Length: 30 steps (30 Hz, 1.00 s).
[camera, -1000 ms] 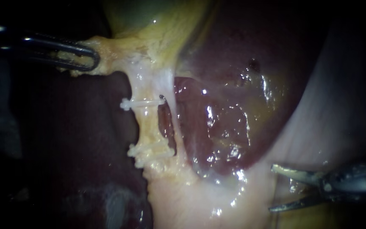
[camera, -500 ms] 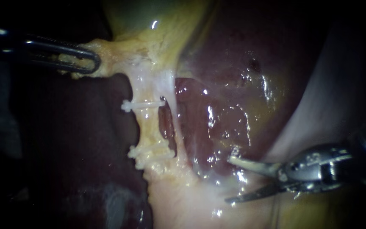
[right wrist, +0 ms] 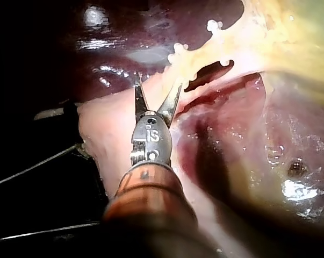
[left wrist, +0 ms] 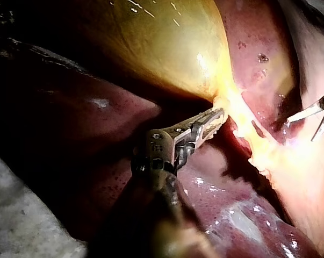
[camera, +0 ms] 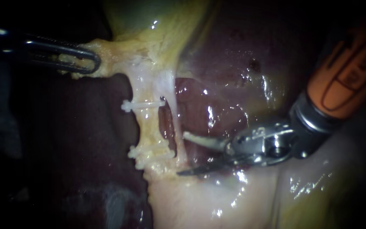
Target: Go to the cutting position left tube
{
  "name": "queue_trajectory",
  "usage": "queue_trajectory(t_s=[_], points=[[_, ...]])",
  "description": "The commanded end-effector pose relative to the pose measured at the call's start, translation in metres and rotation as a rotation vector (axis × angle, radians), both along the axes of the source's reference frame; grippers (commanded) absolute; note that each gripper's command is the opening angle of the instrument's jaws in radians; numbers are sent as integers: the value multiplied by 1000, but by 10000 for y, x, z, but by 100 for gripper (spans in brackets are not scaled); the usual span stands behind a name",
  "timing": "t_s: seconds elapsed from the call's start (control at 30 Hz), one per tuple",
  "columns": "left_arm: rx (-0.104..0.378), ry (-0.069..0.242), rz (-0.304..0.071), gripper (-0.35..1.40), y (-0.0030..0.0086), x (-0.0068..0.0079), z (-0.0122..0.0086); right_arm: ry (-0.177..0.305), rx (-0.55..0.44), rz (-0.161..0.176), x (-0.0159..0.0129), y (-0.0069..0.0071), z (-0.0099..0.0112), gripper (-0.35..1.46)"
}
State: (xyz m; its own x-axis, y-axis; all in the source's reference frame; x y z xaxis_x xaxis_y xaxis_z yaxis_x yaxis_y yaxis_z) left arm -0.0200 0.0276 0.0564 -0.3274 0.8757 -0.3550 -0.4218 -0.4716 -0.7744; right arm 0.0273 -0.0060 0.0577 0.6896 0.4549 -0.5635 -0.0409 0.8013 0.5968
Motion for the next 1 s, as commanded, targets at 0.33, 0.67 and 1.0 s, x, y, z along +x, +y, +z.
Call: queue_trajectory(t_s=[0.33, 0.67, 1.0], points=[[0, 0, -1, -35, 0, 0, 0, 17, -4, -35, 18, -10, 43, 143], [0, 1, -1, -35, -1, 0, 0, 23, -3, -49, 17, 1, 70, 141], [-1, 1, -1, -35, -1, -1, 1, 29, 11, -61, 15, 6, 88, 140]])
